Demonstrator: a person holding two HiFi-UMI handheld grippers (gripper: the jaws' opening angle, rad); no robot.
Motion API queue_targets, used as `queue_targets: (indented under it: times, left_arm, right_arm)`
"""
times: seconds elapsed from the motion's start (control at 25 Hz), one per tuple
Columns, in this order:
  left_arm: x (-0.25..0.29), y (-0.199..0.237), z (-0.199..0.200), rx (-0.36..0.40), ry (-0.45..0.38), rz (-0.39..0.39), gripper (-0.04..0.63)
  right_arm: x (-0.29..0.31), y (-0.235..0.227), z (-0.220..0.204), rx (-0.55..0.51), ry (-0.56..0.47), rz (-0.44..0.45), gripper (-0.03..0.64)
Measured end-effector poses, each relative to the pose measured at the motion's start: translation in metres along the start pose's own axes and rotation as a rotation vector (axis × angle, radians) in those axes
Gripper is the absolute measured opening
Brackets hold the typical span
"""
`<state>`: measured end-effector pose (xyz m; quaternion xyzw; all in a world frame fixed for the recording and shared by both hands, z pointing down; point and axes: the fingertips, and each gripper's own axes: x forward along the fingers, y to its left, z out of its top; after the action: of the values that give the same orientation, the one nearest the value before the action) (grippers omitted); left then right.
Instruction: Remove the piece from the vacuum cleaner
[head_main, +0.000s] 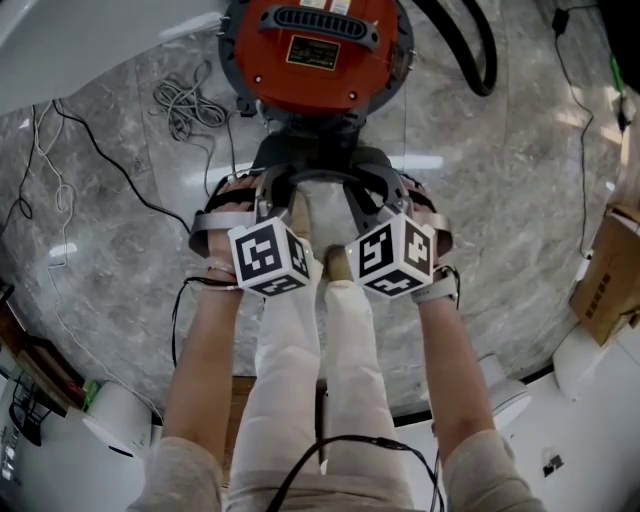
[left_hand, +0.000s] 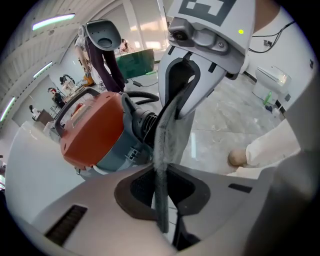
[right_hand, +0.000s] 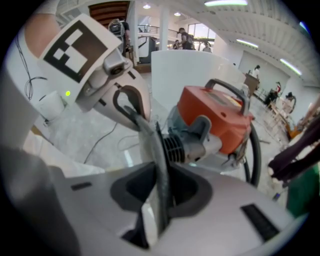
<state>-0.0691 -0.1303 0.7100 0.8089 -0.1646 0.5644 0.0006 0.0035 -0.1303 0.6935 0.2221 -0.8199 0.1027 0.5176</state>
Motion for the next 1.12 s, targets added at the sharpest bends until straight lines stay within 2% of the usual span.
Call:
queue_targets:
  times: [0.32,1.12]
  left_arm:
    - [-0.003,-0.003,-0.002,-0.025,0.012,-0.016,0.037]
    - [-0.008,-0.010,-0.007,-0.068,0.024,-0.014,0.035]
  right_arm:
    - [-0.003,0.002,0.001,-0.044,-0.009,-0.014,0.062]
    - [-0.007,0.015,0.001,-0.088,-0.005,-0.007,0.048]
